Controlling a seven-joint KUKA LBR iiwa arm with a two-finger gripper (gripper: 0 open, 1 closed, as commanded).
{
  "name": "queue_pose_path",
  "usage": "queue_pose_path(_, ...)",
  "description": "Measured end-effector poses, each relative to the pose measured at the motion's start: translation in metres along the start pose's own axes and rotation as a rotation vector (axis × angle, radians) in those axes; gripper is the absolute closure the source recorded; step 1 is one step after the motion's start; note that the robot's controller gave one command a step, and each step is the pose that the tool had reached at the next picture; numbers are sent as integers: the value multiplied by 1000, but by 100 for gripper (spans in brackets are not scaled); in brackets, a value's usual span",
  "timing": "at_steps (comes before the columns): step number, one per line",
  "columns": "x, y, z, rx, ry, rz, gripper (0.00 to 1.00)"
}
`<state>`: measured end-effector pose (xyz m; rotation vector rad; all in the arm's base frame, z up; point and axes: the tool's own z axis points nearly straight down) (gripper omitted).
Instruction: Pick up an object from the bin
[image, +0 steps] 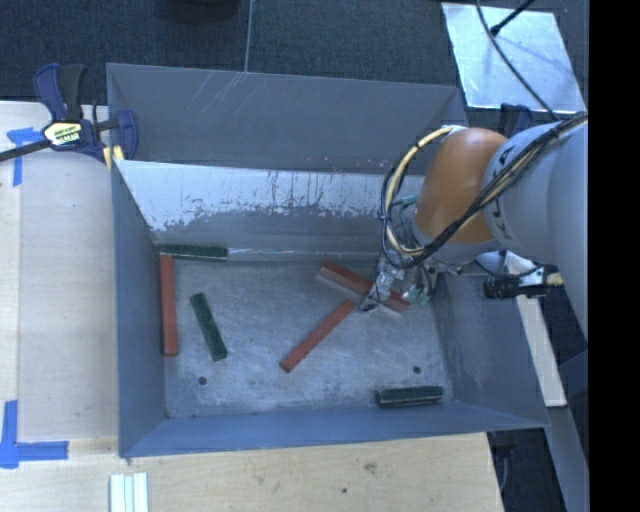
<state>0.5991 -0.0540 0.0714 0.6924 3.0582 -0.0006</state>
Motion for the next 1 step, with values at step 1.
queue_pose_path(1,19,2,-136,-3,-5,-32,100)
